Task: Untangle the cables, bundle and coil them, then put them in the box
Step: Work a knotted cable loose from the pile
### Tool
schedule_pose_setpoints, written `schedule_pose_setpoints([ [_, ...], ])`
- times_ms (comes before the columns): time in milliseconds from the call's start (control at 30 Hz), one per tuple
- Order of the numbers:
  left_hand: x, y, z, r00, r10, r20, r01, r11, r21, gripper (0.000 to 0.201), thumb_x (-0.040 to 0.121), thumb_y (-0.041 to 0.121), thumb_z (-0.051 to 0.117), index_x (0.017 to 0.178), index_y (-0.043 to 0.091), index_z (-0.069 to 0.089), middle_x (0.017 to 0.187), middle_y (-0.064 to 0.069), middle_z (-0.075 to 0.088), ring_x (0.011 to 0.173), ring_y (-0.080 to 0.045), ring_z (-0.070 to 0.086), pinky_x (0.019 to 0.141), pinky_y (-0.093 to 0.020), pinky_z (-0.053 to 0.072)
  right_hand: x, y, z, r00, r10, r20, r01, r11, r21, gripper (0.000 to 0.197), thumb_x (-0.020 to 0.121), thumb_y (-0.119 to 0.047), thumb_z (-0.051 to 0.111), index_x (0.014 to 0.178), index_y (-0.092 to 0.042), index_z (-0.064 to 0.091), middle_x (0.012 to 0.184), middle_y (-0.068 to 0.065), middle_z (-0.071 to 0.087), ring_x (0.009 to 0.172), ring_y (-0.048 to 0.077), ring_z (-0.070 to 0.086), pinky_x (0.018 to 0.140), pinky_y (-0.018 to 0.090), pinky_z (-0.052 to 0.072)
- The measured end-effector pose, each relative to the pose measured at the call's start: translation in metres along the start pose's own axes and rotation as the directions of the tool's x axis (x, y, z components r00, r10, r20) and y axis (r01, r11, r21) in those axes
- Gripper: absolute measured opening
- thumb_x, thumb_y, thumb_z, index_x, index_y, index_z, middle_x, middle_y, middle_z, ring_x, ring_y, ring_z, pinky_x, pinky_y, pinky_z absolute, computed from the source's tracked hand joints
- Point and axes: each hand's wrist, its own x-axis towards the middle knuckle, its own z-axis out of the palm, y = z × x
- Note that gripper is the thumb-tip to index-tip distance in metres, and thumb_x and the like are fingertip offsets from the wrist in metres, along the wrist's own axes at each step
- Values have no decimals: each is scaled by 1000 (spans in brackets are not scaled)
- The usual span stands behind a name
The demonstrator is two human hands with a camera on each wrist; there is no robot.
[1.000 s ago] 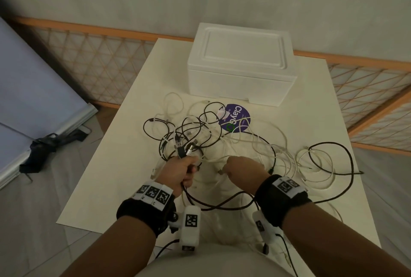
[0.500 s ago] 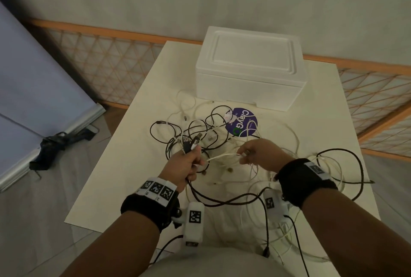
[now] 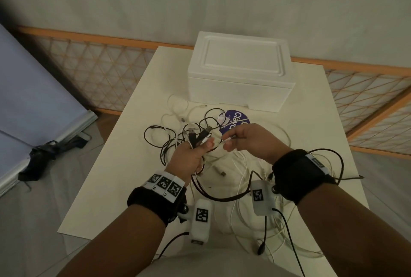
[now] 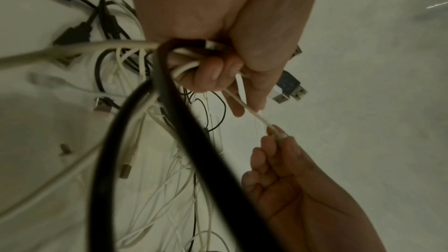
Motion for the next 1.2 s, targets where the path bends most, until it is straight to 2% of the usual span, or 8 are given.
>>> schedule_pose_setpoints([
  [133,-7,10,3,992,35,123,-49,992,118,20,94,20,59,110,12,68,56,7,62,38,-8,28,39,-19,25,6,-11,6,993,-104,-58,94,984,-154,12,88,-14,66,94,-5,70,74,-1,68,66,5,62,69,18,50],
  [233,-9,19,3,984,28,177,-47,994,102,19,94,21,58,110,14,68,92,-7,75,37,-6,29,37,-18,23,13,-4,8,972,-124,-199,73,966,-248,18,85,-28,69,98,-16,68,83,9,70,79,20,65,79,35,51],
  [333,-9,25,4,989,32,141,-28,999,-33,11,95,15,57,94,11,66,88,-8,74,36,-5,28,37,-18,23,19,5,12,972,-53,-227,22,990,-136,38,84,-35,70,115,-16,59,94,11,70,90,22,66,89,38,50],
  [500,-4,42,-3,995,83,48,-66,958,-278,21,97,18,51,82,8,59,83,-6,73,34,-5,28,34,-16,27,20,10,41,959,22,284,29,984,-175,18,83,-18,68,101,-17,67,95,2,71,87,7,65,87,22,46],
  [600,3,55,-30,988,139,-67,-153,942,-298,19,99,19,48,84,9,55,80,0,71,37,-4,32,34,-16,27,23,12,39,971,-21,240,117,912,-394,10,87,-25,65,92,-18,70,78,-15,62,72,-5,55,73,15,41],
  [800,4,68,-111,894,181,-410,-324,892,-315,16,99,19,50,83,21,53,69,8,65,43,-2,38,35,-15,26,30,29,-3,992,-17,127,110,623,-774,19,93,-27,49,90,-15,64,93,-2,63,90,18,57,84,35,47],
  [1033,2,39,-133,880,33,-474,-249,883,-399,24,101,23,44,77,23,48,60,9,53,42,-3,37,34,-15,25,29,29,-14,994,-99,-55,28,683,-729,20,95,-24,53,101,-13,68,97,0,64,93,16,56,79,25,38],
  [1200,3,40,-78,978,99,-182,-131,975,-178,32,90,17,62,62,20,47,41,8,37,33,-6,31,36,-18,26,29,9,-5,973,-122,-194,37,920,-391,7,89,-16,63,87,-11,67,63,-14,57,55,-3,51,59,14,40],
])
